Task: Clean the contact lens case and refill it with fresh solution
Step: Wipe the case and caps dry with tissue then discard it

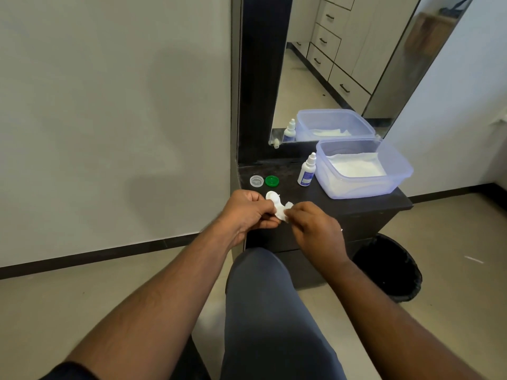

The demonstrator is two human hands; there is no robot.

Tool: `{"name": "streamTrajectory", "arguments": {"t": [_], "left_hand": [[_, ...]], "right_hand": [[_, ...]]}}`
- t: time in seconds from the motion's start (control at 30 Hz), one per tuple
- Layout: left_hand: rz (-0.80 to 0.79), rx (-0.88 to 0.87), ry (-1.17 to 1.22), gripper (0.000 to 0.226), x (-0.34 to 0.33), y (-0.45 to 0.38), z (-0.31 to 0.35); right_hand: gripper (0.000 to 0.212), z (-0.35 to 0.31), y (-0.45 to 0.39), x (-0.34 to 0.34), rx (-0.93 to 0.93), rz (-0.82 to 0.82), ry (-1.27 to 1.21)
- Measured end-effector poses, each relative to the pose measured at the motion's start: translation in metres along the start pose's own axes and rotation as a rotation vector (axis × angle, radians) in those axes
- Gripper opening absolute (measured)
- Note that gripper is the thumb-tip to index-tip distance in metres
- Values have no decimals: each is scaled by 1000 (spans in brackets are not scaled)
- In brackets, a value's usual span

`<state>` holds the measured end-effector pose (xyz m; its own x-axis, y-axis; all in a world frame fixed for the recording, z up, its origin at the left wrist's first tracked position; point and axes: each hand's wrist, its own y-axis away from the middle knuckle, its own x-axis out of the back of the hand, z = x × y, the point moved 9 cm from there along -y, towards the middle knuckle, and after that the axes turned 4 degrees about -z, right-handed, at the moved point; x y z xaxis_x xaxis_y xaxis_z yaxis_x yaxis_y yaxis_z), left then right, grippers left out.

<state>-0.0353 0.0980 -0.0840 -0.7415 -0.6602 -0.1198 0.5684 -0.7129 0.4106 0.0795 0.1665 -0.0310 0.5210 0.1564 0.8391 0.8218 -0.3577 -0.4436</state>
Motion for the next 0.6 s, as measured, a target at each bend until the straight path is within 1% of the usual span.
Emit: {"name": "streamTrajectory", "arguments": {"t": [0.07, 0.1, 0.13, 0.27, 0.3, 0.37, 0.43, 0.47, 0.5, 0.6], "left_hand": [[9, -18, 11, 8, 0, 1, 2], [11, -22, 14, 9, 0, 2, 3], [10, -22, 20, 9, 0, 2, 3], [-5, 0, 54, 13, 0, 1, 0], [-4, 6, 55, 12, 1, 1, 0], [0, 11, 47, 9, 2, 1, -1], [7, 9, 40, 6, 2, 2, 0], [3, 10, 49, 7, 2, 1, 0], [-6, 13, 67, 7, 2, 1, 0], [-34, 39, 106, 4, 1, 1, -2]], "right_hand": [[18, -19, 5, -3, 139, -35, 52], [19, -22, 6, -5, 173, -52, 56], [18, -21, 4, -5, 164, -50, 40], [14, 10, -2, 1, -61, 75, -121], [14, 10, -1, 1, -59, 79, -113], [15, -4, 1, -1, 49, 38, -50], [22, -17, 4, -4, 171, -25, 16], [21, -18, 2, -4, 186, -32, 25], [17, -14, 0, -2, 156, -13, 3], [12, 13, -5, 5, -55, 105, -167]]}}
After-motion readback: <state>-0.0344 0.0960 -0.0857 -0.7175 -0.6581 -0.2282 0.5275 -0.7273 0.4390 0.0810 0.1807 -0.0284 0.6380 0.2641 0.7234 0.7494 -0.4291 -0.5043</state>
